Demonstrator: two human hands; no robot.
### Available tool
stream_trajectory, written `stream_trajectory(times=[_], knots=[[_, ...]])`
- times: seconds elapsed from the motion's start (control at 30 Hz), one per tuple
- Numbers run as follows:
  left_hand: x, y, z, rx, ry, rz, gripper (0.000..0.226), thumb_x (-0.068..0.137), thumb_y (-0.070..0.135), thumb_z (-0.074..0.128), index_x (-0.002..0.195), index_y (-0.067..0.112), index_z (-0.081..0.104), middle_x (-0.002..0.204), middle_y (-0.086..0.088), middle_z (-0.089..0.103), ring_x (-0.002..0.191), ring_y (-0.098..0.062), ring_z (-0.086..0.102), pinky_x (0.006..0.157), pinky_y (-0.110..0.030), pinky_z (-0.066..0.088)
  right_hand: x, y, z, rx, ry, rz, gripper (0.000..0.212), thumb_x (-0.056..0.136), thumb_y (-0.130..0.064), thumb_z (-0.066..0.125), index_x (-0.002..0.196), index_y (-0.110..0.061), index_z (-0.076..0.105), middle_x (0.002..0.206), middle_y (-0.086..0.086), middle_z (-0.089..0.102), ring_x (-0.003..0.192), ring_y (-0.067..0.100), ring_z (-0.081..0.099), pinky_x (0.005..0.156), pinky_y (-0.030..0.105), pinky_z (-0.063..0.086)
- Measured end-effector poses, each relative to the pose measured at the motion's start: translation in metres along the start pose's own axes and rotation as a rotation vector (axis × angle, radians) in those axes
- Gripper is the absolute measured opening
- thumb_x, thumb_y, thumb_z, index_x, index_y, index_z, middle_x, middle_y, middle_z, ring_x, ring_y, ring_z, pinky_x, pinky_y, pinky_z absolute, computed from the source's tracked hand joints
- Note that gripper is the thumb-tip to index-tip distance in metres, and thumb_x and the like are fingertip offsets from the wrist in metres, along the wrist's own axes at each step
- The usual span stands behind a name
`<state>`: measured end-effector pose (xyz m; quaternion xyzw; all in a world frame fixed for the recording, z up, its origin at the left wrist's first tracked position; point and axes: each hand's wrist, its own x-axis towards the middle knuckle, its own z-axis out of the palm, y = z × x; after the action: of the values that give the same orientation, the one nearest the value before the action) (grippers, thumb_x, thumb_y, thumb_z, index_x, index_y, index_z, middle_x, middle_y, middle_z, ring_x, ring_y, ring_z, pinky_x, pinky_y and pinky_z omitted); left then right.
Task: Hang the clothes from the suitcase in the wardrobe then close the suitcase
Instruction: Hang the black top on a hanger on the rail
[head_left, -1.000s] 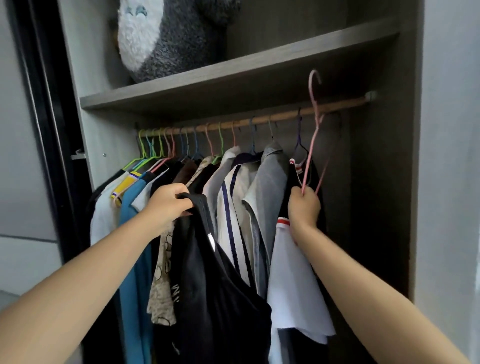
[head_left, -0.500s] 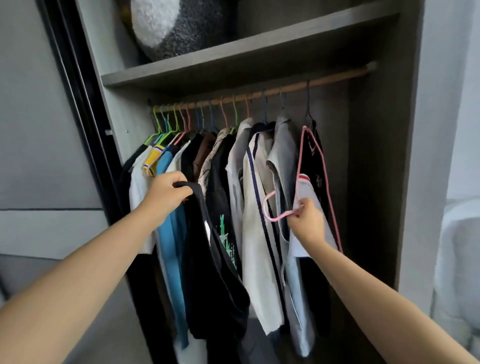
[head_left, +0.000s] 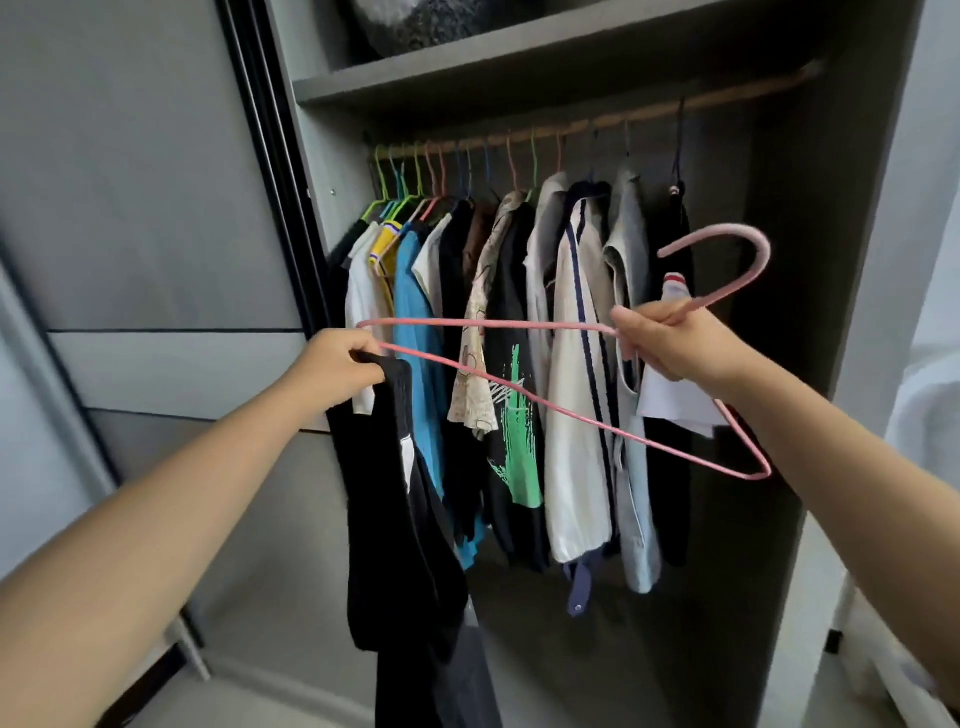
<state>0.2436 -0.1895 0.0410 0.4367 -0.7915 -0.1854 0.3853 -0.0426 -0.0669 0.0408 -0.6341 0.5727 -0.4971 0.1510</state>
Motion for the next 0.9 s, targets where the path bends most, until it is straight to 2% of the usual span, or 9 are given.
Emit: stream_trajectory(times=[0.17,0.23,0.3,0.43,0.57,0.63,0.7,0.77,0.9], knots=[[-0.037,-0.018,-0.038,0.131,-0.015,-0.022,0.034,0.078,-0.004,0.064,0.054,0.014,0.049,0.058,0.001,0.045,0.054,-0.010,0.037,0.049,-0.019,0.030,0.010,-0.012,0.006,0.025,-0.260,0.106,0.043,0.095,-0.022,0.043,0.057,-0.005,0.049,0.033,-0.006,0.028,0.028,0.005,0.020,0.031,0.011,0.016],[-0.051,-0.021,-0.050,0.186,-0.044,-0.009,0.034,0.077,-0.004,0.064,0.053,0.015,0.049,0.061,0.000,0.046,0.057,-0.012,0.040,0.046,-0.012,0.032,0.012,-0.022,0.022,-0.020,-0.361,0.092,0.043,0.095,-0.021,0.044,0.056,-0.004,0.049,0.034,-0.003,0.028,0.028,0.006,0.020,0.031,0.012,0.016],[-0.063,-0.020,-0.057,0.238,-0.109,0.004,0.033,0.076,-0.003,0.066,0.053,0.016,0.050,0.066,0.001,0.048,0.062,-0.013,0.044,0.052,-0.010,0.035,0.012,-0.033,0.045,-0.010,-0.417,0.064,0.043,0.096,-0.020,0.044,0.056,-0.005,0.049,0.034,-0.003,0.028,0.027,0.006,0.020,0.032,0.011,0.015],[-0.078,-0.013,-0.055,0.272,-0.177,0.036,0.037,0.077,0.013,0.071,0.051,0.016,0.044,0.065,0.003,0.040,0.060,-0.011,0.040,0.064,-0.023,0.033,0.007,-0.054,0.097,0.061,-0.478,0.002,0.043,0.096,-0.019,0.044,0.055,-0.006,0.049,0.031,-0.006,0.028,0.026,0.006,0.019,0.032,0.012,0.015],[-0.085,0.000,-0.054,0.331,-0.130,0.151,0.053,0.085,0.024,0.061,0.045,0.016,0.028,0.061,0.003,0.029,0.054,-0.011,0.030,0.058,-0.023,0.027,-0.004,-0.065,0.139,0.189,-0.432,-0.007,0.046,0.096,-0.022,0.045,0.051,-0.009,0.048,0.033,-0.005,0.029,0.027,0.007,0.020,0.035,0.013,0.014],[-0.088,0.001,-0.066,0.293,-0.092,0.146,0.050,0.083,0.022,0.065,0.046,0.016,0.031,0.061,0.002,0.033,0.055,-0.011,0.033,0.060,-0.022,0.030,-0.008,-0.063,0.145,0.270,-0.361,0.026,0.047,0.096,-0.023,0.045,0.051,-0.010,0.047,0.036,-0.004,0.029,0.028,0.006,0.020,0.035,0.012,0.013],[-0.093,0.000,-0.082,0.280,-0.112,0.129,0.039,0.078,0.014,0.070,0.053,0.019,0.040,0.064,0.004,0.044,0.061,-0.008,0.043,0.068,-0.024,0.038,-0.012,-0.059,0.145,0.335,-0.294,0.053,0.045,0.096,-0.022,0.044,0.054,-0.007,0.046,0.032,-0.008,0.028,0.028,0.005,0.020,0.034,0.012,0.014],[-0.096,0.001,-0.099,0.317,-0.188,0.126,0.026,0.072,0.008,0.060,0.063,0.025,0.043,0.076,0.005,0.054,0.074,-0.008,0.053,0.080,-0.029,0.044,-0.014,-0.059,0.144,0.387,-0.234,0.059,0.045,0.097,-0.021,0.042,0.055,-0.006,0.045,0.029,-0.009,0.027,0.026,0.003,0.019,0.032,0.010,0.015],[-0.098,-0.004,-0.119,0.477,-0.239,0.114,0.032,0.082,-0.005,0.053,0.081,0.026,0.050,0.094,0.001,0.059,0.090,-0.018,0.059,0.090,-0.031,0.046,-0.019,-0.062,0.142,0.390,-0.175,0.007,0.045,0.097,-0.020,0.041,0.055,-0.007,0.045,0.028,-0.007,0.029,0.026,0.003,0.021,0.030,0.011,0.018]])
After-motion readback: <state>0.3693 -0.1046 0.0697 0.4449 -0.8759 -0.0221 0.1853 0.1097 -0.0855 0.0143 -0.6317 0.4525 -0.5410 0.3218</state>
